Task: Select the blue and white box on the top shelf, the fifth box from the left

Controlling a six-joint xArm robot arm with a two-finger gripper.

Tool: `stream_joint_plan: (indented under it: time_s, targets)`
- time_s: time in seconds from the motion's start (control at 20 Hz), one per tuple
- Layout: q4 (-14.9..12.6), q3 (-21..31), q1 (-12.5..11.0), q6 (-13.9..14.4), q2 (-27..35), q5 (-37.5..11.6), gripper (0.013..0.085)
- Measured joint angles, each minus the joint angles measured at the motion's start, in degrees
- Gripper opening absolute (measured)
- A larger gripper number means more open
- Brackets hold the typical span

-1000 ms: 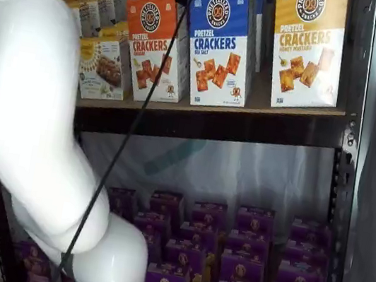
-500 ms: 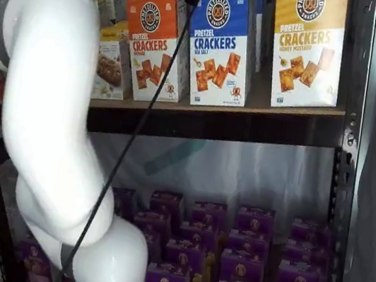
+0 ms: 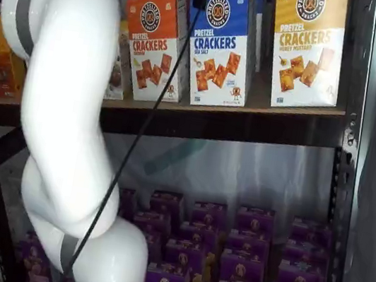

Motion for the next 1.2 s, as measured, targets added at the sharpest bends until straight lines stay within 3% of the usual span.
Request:
stream_joint_plan:
  time_s: [0.45,0.75,1.1,1.2]
  targets:
    - [-4.35,-5.81,1.96,1.04,4.26,7.21,0.085]
    - [-6.39,-5.16,3.25,1.48,3.95,7.16,0.085]
    - [-6.86,-4.3,3.83,1.78,3.55,6.7,0.085]
    - [-6.59,-3.88,3.82,1.8,3.31,6.23,0.077]
